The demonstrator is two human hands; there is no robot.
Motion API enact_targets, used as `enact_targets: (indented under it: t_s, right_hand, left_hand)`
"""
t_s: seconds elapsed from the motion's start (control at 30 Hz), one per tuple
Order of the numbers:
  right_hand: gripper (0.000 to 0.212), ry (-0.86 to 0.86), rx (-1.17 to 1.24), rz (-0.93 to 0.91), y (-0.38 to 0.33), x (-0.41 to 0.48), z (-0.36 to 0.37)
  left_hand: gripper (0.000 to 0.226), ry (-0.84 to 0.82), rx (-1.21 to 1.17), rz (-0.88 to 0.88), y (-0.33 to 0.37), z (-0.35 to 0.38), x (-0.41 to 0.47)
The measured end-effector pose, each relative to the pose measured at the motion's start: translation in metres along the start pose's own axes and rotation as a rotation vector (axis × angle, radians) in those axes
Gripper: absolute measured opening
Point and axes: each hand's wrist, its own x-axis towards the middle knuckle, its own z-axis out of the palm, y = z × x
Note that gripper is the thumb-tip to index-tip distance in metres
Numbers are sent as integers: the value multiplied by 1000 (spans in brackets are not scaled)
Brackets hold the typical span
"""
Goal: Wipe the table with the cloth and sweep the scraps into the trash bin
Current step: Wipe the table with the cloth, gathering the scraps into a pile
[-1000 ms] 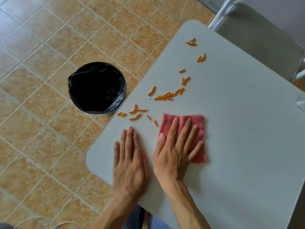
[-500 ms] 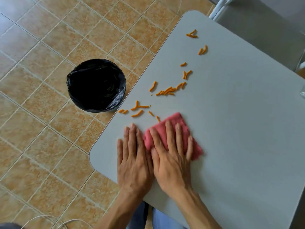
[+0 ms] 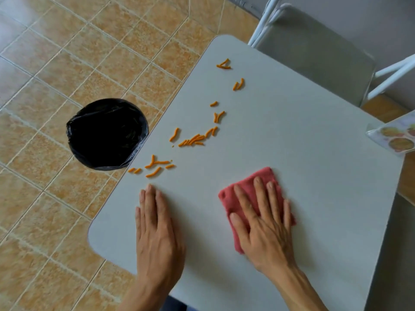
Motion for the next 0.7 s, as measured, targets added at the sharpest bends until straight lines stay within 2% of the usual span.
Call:
enact_targets:
  t_s: [0.13, 0.17, 0.2, 0.3, 0.33, 0.37, 0.47, 0.53, 0.7]
  right_hand:
    - [61, 85, 69, 305, 28, 77, 0]
    - [59, 108, 87, 331, 23, 99, 1]
    - [58, 112, 86, 279, 18, 118, 1]
    - [57, 30, 0, -143, 33, 151, -4]
    - [57, 15, -17, -226, 49, 160, -8]
    - [58, 18, -8, -231, 66, 169, -12]
    - [60, 67, 102, 35, 91, 198, -19]
    - [60, 94, 114, 150, 87, 224, -24]
    - [54, -45, 127, 161, 70, 319, -43]
  left_hand:
    - [59, 38, -90, 182, 50, 11, 22]
    - [59, 37, -99, 221, 62, 19, 34]
    - [59, 38, -107, 251, 74, 27, 49]
    - [57, 16, -54, 347, 96, 47, 92]
    - [56, 14, -9, 378, 99, 51, 101]
    - [55, 10, 35, 398, 99, 53, 105]
    - [55, -14, 98, 403, 99, 52, 104]
    - [55, -15, 105, 393, 101, 50, 103]
    - [57, -17, 113, 384, 100, 54, 104]
